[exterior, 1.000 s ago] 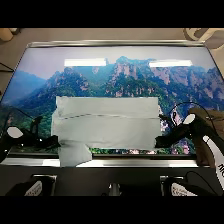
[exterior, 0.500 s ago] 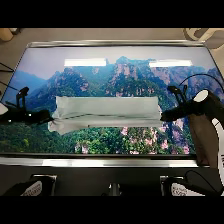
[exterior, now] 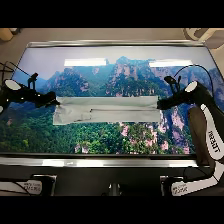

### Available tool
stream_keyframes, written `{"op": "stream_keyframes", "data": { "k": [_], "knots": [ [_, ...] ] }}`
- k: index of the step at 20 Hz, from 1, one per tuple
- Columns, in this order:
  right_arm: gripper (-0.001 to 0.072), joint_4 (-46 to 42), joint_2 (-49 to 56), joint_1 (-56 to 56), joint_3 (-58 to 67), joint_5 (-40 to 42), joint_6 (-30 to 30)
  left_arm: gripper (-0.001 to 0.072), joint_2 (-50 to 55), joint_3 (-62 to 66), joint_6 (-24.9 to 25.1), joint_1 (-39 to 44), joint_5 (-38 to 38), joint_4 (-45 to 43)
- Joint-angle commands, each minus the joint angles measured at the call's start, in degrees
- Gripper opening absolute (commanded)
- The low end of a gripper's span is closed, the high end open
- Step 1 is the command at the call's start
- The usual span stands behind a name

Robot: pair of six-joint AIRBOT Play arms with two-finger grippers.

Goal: Fold the shirts.

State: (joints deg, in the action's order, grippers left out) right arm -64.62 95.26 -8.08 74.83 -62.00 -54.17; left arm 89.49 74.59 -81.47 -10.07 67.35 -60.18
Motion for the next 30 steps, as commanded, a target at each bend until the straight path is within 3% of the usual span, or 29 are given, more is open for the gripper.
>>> {"op": "stream_keyframes", "data": {
  "k": [1,2,3,4,5,6,10,14,16,18,19,20,21,23,27,30],
  "knots": [
    [0.0019,0.4,3.3,2.3,0.8,4.1,-0.2,0.0027,5.8,2.6,0.0,0.0,2.3,0.7],
    [0.0061,1.6,3.2,2.3,0.9,4.0,-0.2,0.0097,6.1,2.6,0.6,-0.2,2.7,0.7],
    [0.0267,1.9,2.6,2.1,1.3,2.8,0.5,0.0305,5.9,2.9,1.2,-0.5,2.8,0.6],
    [0.0563,0.5,1.4,1.8,2.1,1.0,2.8,0.0516,5.7,4.0,2.1,-1.2,3.9,0.6],
    [0.0653,-0.8,0.2,1.0,2.8,-0.4,3.8,0.0555,5.5,5.6,2.8,-1.8,5.3,0.7],
    [0.0654,-1.5,-1.1,-0.5,3.4,-1.3,3.9,0.0553,5.1,7.7,3.6,-2.6,6.8,0.7],
    [0.0653,2.7,1.1,-7.3,3.4,-2.7,0.4,0.0542,0.8,12.9,4.9,-2.4,7.2,0.8],
    [0.0644,15.0,8.1,-5.9,3.4,-9.0,4.1,0.0539,-2.3,13.1,5.0,2.1,6.4,0.9],
    [0.0625,15.3,9.9,-4.0,3.4,-7.8,2.8,0.0465,-2.4,13.1,5.0,5.1,6.4,0.9],
    [0.0623,15.3,10.7,-2.7,3.4,-5.5,0.5,0.0456,-2.4,13.1,5.1,8.0,6.1,0.9],
    [0.0524,15.4,10.7,-2.3,3.4,-4.2,-0.2,0.0454,-2.4,13.1,5.1,9.3,6.1,0.9],
    [0.0163,16.3,10.5,-2.1,3.5,-3.7,-0.2,0.0440,-2.3,13.1,5.0,10.6,5.6,0.9],
    [0.0030,18.3,9.9,-2.0,3.6,-4.0,0.0,0.0430,-2.2,13.0,4.8,11.9,4.6,0.9],
    [0.0017,21.1,6.2,-2.0,3.7,-4.0,2.9,0.0037,-0.8,13.0,3.1,15.3,1.4,0.9],
    [0.0016,21.6,-5.9,-2.0,3.6,-8.2,3.0,0.0025,7.4,13.0,-4.7,24.7,-5.5,3.4],
    [0.0016,21.7,-15.0,-2.0,3.6,-14.3,0.8,0.0025,14.8,13.0,-4.7,31.6,-11.4,15.1]
  ]
}}
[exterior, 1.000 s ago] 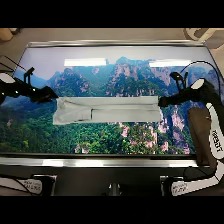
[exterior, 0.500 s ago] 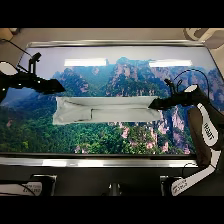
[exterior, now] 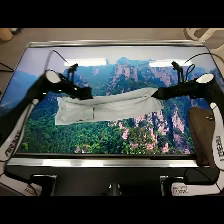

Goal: Fold the shirts.

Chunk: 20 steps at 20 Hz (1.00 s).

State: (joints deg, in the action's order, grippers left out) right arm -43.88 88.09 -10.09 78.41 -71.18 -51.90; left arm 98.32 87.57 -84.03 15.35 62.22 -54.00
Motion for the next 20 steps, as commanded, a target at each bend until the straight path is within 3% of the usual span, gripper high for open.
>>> {"op": "stream_keyframes", "data": {
  "k": [1,6,9,11,13,15,20],
  "knots": [
    [0.0016,1.0,-10.8,0.0,0.0,-6.3,-2.7,0.0025,8.1,0.0,-2.1,8.5,-8.6,13.4],
    [0.0017,0.6,-21.3,0.0,0.0,-14.4,-7.0,0.0025,14.2,0.0,-1.9,18.6,-20.5,34.6],
    [0.0017,-0.8,-25.6,0.0,0.0,-12.5,-9.0,0.0024,15.5,0.0,-5.5,23.8,-25.2,35.3],
    [0.0017,-0.7,-25.3,0.0,0.0,-11.5,-9.0,0.0023,15.0,0.1,-4.5,23.4,-26.1,35.2],
    [0.0017,0.2,-23.8,0.9,0.0,-8.2,-9.0,0.0022,12.2,0.1,-1.2,19.5,-25.1,33.9],
    [0.0017,1.1,-21.2,5.8,0.0,-1.4,-9.0,0.0022,6.9,0.1,-0.5,13.0,-22.4,27.1],
    [0.0018,9.6,-8.1,26.5,0.0,21.8,-9.9,0.0022,-11.1,0.1,-0.6,-8.3,-13.1,12.3]
  ]
}}
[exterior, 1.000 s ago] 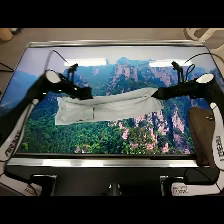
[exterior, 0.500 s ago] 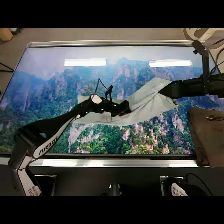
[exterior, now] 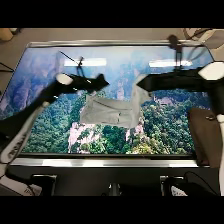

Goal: Fold the shirts.

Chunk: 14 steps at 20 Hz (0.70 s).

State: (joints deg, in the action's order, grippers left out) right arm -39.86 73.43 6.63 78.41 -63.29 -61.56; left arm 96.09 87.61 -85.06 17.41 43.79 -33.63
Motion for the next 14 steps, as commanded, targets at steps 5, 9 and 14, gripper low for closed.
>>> {"op": "stream_keyframes", "data": {
  "k": [5,9,14],
  "knots": [
    [0.0079,18.9,23.1,23.3,0.0,25.1,1.9,0.0023,-24.5,-0.1,0.7,-23.1,11.9,-11.5],
    [0.0633,25.7,26.8,22.4,0.1,22.4,11.4,0.0023,-31.0,-0.1,0.7,-24.1,13.5,-15.6],
    [0.0634,3.6,20.1,3.8,0.1,1.5,6.0,0.0024,-32.0,-0.5,1.3,-24.1,16.3,-22.0]
  ]
}}
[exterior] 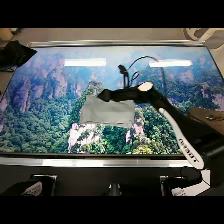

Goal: Fold the shirts.

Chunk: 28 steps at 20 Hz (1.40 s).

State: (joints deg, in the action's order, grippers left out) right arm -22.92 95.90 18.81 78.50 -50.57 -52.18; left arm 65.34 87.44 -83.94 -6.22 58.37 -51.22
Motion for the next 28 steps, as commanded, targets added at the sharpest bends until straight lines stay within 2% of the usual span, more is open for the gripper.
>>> {"op": "stream_keyframes", "data": {
  "k": [1,2,3,4,7,12,13,14,15,17,19,23,28],
  "knots": [
    [0.0634,-23.4,-3.3,-12.1,0.0,-15.4,-6.9,0.0024,-1.2,-0.7,0.3,-0.5,1.7,-4.8],
    [0.0634,-33.9,-3.5,-15.0,-0.2,-20.0,-11.8,0.0023,-1.2,-1.2,0.7,-0.5,1.7,-4.8],
    [0.0634,-40.5,-3.3,-16.7,-1.3,-23.0,-14.6,0.0024,-1.2,-1.8,0.7,-0.5,1.7,-4.8],
    [0.0634,-41.7,-2.8,-17.3,-3.0,-23.7,-14.5,0.0024,-1.2,-2.3,0.7,-0.5,1.6,-4.7],
    [0.0635,-33.1,0.2,-15.9,-8.0,-18.7,-12.4,0.0024,-1.2,-3.4,0.6,-0.5,1.7,-4.7],
    [0.0629,-17.5,6.1,-12.0,-8.2,-12.0,-9.9,0.0024,-1.2,-3.4,0.6,-0.5,1.8,-4.7],
    [0.0538,-16.0,6.5,-11.5,-8.1,-10.9,-8.9,0.0024,-1.2,-3.4,0.6,-0.5,1.8,-4.7],
    [0.0179,-15.0,6.4,-11.2,-7.8,-10.6,-6.8,0.0024,-1.2,-3.4,0.6,-0.5,1.8,-4.7],
    [0.0026,-13.8,5.9,-11.7,-7.0,-11.0,-5.7,0.0024,-1.2,-3.4,0.6,-0.5,1.8,-4.7],
    [0.0017,-12.3,3.3,-14.8,-3.1,-14.6,-0.6,0.0024,-1.2,-3.4,0.6,-0.5,1.7,-4.7],
    [0.0017,-13.3,-0.4,-20.5,2.6,-19.6,-0.6,0.0024,-1.2,-3.4,1.6,-0.5,1.6,-4.7],
    [0.0017,-24.0,-7.0,-36.2,12.3,-30.8,-7.6,0.0024,-1.2,-3.6,1.7,-0.5,0.9,-4.8],
    [0.0018,-28.5,-13.5,-55.0,16.4,-38.2,-10.9,0.0024,-1.2,-3.6,2.3,-0.5,1.2,-4.8]
  ]
}}
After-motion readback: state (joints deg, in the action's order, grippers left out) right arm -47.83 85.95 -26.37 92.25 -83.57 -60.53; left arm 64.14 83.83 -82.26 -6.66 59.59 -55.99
